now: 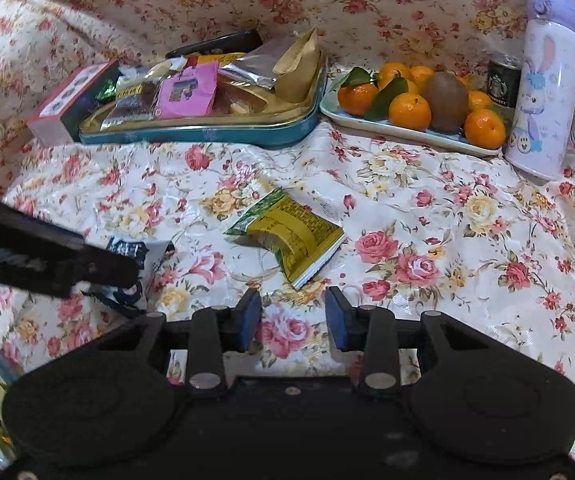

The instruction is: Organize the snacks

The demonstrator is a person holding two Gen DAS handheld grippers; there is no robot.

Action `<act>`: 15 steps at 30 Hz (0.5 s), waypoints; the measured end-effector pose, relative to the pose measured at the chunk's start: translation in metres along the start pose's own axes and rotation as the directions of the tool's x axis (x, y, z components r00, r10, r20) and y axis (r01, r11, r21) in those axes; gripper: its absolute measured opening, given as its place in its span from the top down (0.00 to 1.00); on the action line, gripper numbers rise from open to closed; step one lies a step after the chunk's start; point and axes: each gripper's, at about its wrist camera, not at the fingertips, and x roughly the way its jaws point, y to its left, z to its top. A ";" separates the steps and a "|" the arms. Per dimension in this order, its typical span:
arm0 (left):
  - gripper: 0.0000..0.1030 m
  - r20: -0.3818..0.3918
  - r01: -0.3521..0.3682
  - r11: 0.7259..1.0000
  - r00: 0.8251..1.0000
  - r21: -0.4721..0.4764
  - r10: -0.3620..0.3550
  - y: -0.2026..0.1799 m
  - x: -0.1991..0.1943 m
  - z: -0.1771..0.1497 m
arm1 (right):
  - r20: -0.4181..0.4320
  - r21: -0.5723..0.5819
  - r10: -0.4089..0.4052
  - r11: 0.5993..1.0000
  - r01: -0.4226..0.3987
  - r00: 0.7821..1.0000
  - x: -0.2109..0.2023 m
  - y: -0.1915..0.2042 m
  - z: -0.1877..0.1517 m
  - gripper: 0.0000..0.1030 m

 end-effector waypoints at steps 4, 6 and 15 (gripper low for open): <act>0.42 -0.015 -0.026 0.999 1.000 0.018 0.027 -0.004 0.012 -0.001 | 0.000 -0.047 -0.027 0.999 0.027 1.000 0.001 0.009 -0.002 0.61; 0.42 -0.028 -0.038 0.999 0.999 0.014 0.039 -0.002 0.018 -0.002 | -0.005 -0.034 -0.015 0.999 0.015 1.000 0.002 0.006 -0.001 0.61; 0.39 0.013 -0.090 0.996 0.996 -0.021 0.091 0.024 0.028 0.009 | 0.000 -0.036 -0.006 0.999 0.006 1.000 0.002 0.004 -0.002 0.61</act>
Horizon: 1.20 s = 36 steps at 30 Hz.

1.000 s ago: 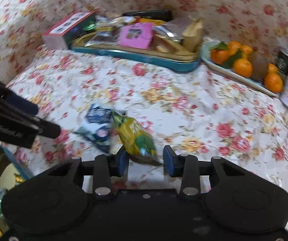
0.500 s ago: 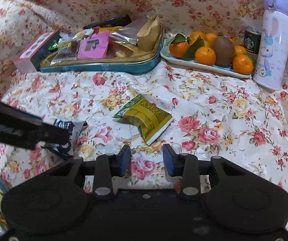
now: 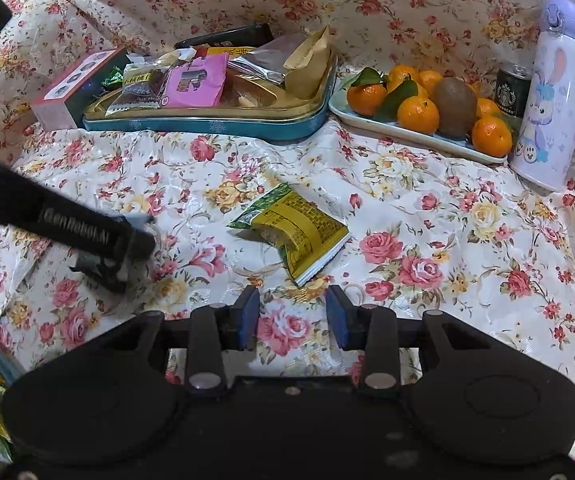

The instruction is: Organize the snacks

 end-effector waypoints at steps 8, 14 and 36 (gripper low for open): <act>0.39 0.049 0.004 0.999 0.999 0.037 -0.006 0.005 -0.002 -0.008 | -0.005 -0.006 -0.006 1.000 0.006 1.000 0.001 0.001 0.001 0.60; 0.48 0.048 0.007 0.999 0.999 0.039 -0.009 0.008 -0.005 -0.010 | -0.001 -0.023 -0.017 1.000 0.016 1.000 0.001 0.003 0.002 0.61; 0.48 0.076 0.016 0.997 0.997 0.080 -0.022 0.008 -0.003 -0.016 | 0.039 -0.256 -0.057 0.964 0.065 0.998 0.038 0.014 0.049 0.39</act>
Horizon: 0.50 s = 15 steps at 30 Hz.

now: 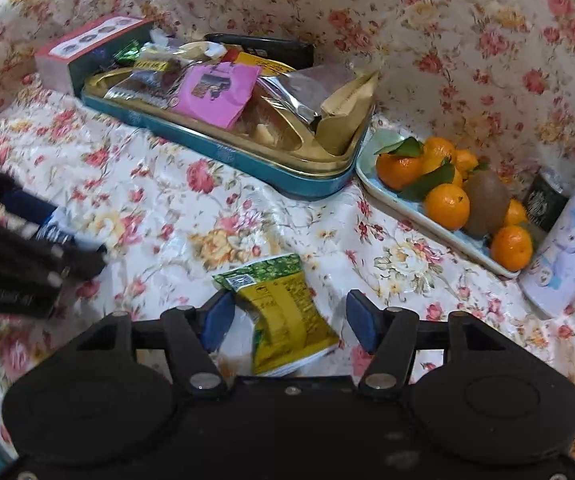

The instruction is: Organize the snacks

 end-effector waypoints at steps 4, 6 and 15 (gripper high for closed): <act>0.48 0.001 -0.001 1.000 1.000 0.001 0.001 0.000 0.000 0.000 | -0.031 0.096 0.055 0.994 -0.051 0.998 0.007 -0.013 0.003 0.38; 0.47 0.001 0.000 1.000 1.000 0.001 0.000 0.000 0.000 0.000 | -0.032 0.135 0.071 0.989 -0.066 0.997 0.008 -0.018 0.002 0.35; 0.48 -0.002 0.001 1.000 1.000 -0.002 -0.001 0.001 0.000 0.000 | 0.020 0.112 0.055 0.992 -0.056 0.998 0.001 -0.011 -0.010 0.39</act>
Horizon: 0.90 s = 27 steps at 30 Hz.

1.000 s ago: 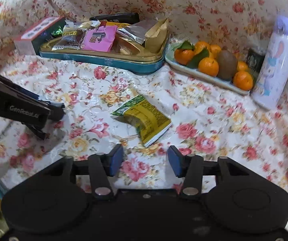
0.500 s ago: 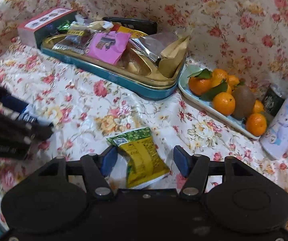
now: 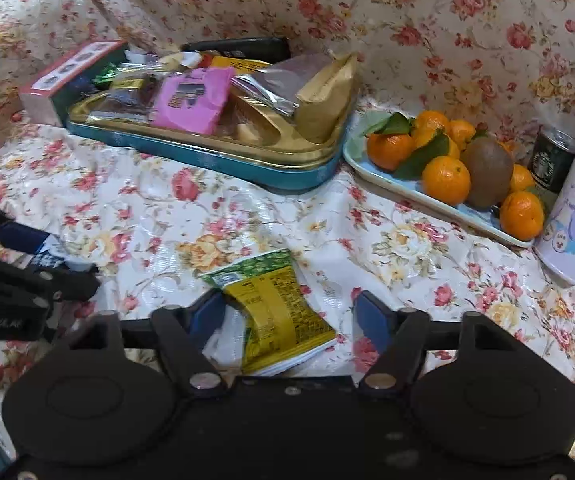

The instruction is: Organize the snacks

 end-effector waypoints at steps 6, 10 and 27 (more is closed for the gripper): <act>0.48 -0.007 0.001 1.000 1.000 -0.001 -0.001 0.000 0.001 0.001 | -0.073 0.070 0.003 0.998 0.003 0.997 -0.015 0.007 -0.003 0.55; 0.48 -0.007 0.003 1.000 1.000 0.002 -0.003 0.000 0.001 0.001 | -0.113 0.095 0.023 0.995 -0.013 0.993 -0.023 0.012 -0.005 0.51; 0.48 -0.031 0.005 1.000 0.999 -0.024 -0.006 0.001 0.004 0.004 | -0.072 0.136 -0.011 0.990 0.021 0.997 -0.017 0.011 -0.004 0.64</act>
